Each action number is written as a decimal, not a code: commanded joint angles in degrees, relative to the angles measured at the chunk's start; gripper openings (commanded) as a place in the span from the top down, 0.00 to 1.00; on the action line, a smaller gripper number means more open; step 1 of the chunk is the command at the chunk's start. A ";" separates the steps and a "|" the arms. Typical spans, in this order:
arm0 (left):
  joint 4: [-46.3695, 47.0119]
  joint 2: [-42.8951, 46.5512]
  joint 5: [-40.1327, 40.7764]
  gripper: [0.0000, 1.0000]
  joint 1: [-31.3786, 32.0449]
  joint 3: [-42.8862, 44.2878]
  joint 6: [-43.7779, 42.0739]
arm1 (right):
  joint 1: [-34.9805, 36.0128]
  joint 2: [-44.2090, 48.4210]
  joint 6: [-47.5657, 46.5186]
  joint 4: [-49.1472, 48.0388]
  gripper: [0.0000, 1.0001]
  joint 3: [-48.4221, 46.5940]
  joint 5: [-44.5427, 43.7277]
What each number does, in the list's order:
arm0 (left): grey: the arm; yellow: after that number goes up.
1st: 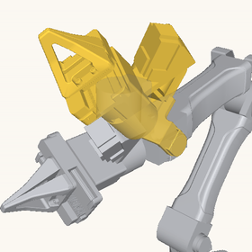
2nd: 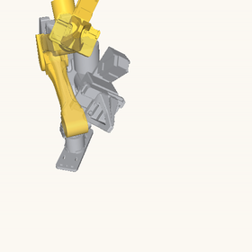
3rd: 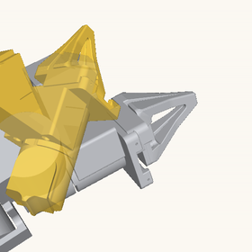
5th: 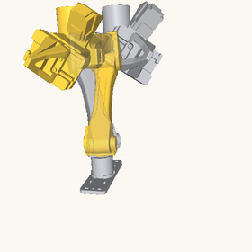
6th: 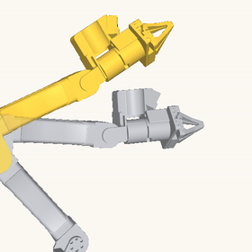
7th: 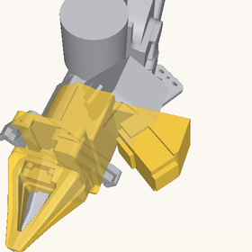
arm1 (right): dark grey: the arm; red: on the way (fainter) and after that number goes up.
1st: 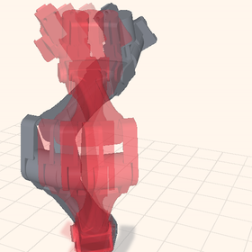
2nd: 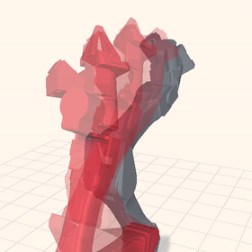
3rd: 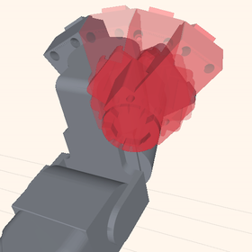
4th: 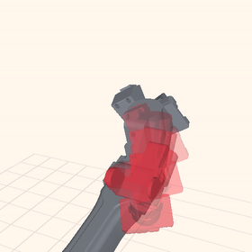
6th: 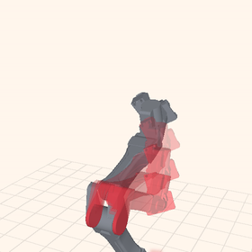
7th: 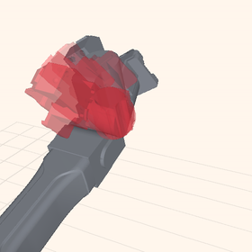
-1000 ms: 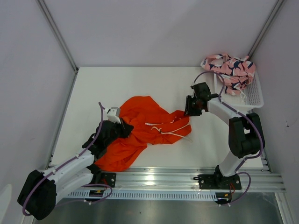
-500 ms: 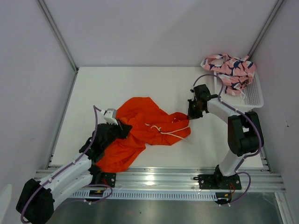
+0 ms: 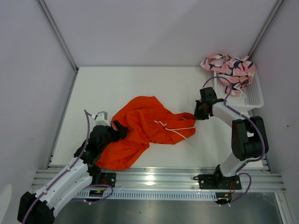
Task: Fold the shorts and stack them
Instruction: Flatten the shorts out
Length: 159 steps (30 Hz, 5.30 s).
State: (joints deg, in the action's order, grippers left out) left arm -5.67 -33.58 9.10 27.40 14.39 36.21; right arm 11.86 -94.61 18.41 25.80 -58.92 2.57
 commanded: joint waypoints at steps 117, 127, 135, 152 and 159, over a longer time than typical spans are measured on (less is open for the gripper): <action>-20.08 -18.18 -19.04 1.00 3.71 105.05 -21.70 | 49.49 45.48 18.33 13.29 1.00 -32.66 -6.74; -9.99 -27.41 -17.71 1.00 0.91 84.18 -19.35 | 37.25 40.47 16.30 18.69 1.00 -26.01 -17.64; 11.80 -32.41 -21.23 1.00 -8.23 55.14 -12.57 | 5.56 34.51 17.18 1.82 1.00 -6.04 14.48; -2.31 -92.72 -19.13 0.01 -8.77 118.76 -15.10 | -10.10 4.18 14.20 -6.32 0.45 -16.39 5.00; -3.29 -71.38 -16.91 0.01 -7.71 96.30 -18.98 | -10.01 8.21 10.33 -5.32 0.29 -14.65 -0.46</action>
State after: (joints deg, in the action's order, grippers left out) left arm -7.53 -117.69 -8.97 18.92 116.27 20.27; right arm 1.87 -90.13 31.94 19.81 -73.32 5.26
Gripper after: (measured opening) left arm 0.990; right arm 0.709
